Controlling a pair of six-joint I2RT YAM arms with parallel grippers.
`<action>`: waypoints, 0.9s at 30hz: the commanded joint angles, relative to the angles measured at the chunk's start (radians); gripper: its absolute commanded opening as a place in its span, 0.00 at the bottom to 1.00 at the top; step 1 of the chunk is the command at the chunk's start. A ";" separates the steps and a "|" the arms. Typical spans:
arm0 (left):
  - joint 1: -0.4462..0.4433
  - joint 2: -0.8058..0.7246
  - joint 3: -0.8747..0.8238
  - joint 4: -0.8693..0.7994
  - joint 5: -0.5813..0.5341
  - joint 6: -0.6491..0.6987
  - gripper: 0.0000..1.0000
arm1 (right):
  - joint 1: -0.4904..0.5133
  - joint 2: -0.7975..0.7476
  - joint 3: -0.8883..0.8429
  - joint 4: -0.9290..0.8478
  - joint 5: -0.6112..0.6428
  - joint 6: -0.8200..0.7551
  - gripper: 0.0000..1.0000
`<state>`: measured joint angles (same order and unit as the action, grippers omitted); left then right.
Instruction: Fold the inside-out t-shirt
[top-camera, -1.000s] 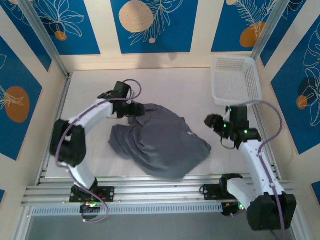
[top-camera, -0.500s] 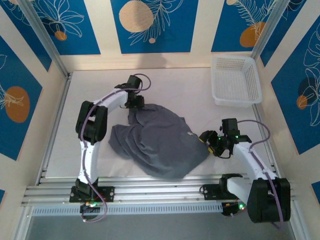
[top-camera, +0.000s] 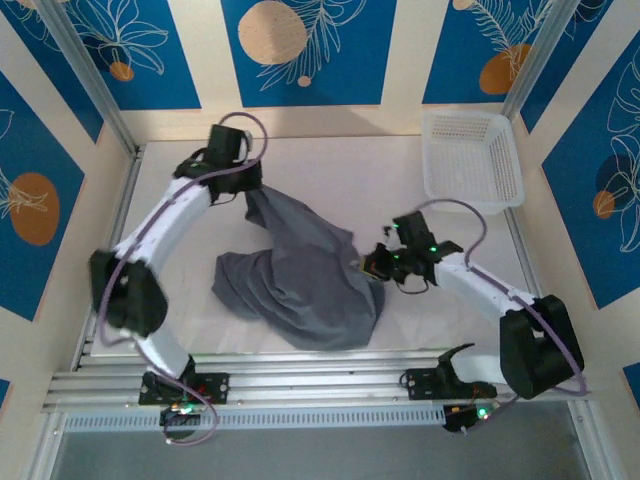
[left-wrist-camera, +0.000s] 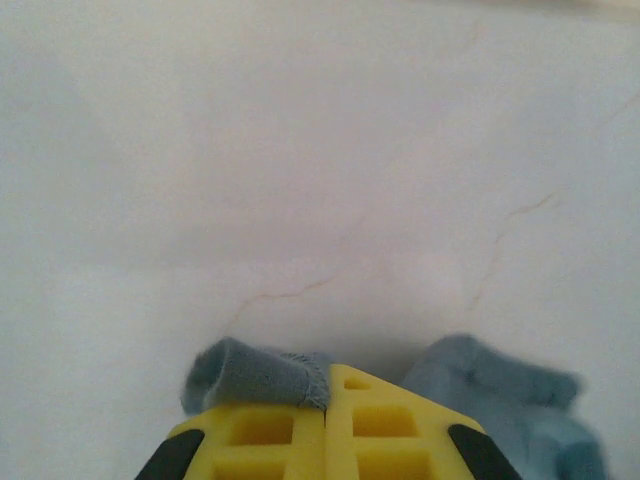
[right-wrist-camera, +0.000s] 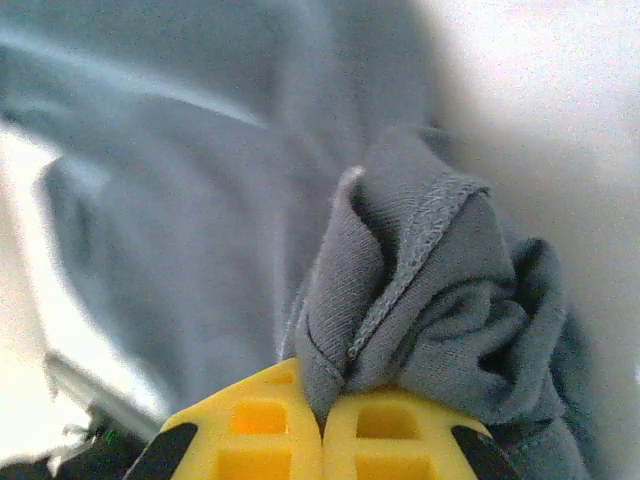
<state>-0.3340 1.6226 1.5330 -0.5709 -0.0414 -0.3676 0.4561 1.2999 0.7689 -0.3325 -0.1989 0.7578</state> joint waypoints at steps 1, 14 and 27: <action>0.014 -0.102 -0.155 -0.007 -0.118 -0.005 0.00 | 0.178 0.074 0.123 0.110 -0.095 -0.108 0.00; 0.052 -0.195 -0.517 0.036 -0.221 -0.100 0.00 | 0.100 0.020 0.122 0.136 -0.059 -0.026 0.54; 0.073 -0.250 -0.681 0.068 -0.171 -0.154 0.00 | 0.170 0.383 0.346 -0.039 -0.104 -0.144 0.75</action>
<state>-0.2703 1.3899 0.8684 -0.5148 -0.2211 -0.4992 0.5758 1.6203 1.0542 -0.3717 -0.2195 0.6285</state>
